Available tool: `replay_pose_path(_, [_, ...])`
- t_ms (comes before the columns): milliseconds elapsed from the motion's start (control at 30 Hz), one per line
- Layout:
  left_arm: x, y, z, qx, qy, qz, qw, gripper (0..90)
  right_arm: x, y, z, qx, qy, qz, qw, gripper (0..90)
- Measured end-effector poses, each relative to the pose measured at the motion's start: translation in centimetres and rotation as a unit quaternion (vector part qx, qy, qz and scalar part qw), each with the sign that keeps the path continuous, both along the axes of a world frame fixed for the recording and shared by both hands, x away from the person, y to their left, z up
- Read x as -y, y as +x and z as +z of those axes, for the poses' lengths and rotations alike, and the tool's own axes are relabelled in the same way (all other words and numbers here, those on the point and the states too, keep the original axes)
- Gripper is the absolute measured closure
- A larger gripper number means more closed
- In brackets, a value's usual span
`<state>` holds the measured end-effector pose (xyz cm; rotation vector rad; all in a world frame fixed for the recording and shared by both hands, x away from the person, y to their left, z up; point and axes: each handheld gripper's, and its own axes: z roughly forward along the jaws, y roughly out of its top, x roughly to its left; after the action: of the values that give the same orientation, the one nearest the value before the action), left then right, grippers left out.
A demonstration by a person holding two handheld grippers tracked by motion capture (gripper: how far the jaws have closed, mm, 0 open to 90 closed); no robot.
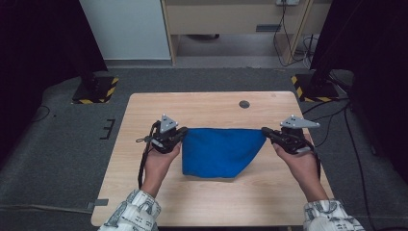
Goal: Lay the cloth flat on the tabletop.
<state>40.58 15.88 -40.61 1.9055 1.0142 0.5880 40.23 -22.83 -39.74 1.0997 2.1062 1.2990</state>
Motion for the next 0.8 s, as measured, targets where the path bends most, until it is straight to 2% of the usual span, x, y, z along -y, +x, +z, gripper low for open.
replay_pose_path(500, [0.5,-0.4,0.6,0.007,-0.010,-0.014,0.9998,87.8,0.0,-0.6,0.9,0.012,0.007,0.003,0.9999,89.0])
replay_pose_path(800, [0.3,-1.2,1.8,0.023,-0.020,-0.018,0.9994,87.8,0.2,-1.3,2.7,0.034,0.021,0.004,0.9992,89.0])
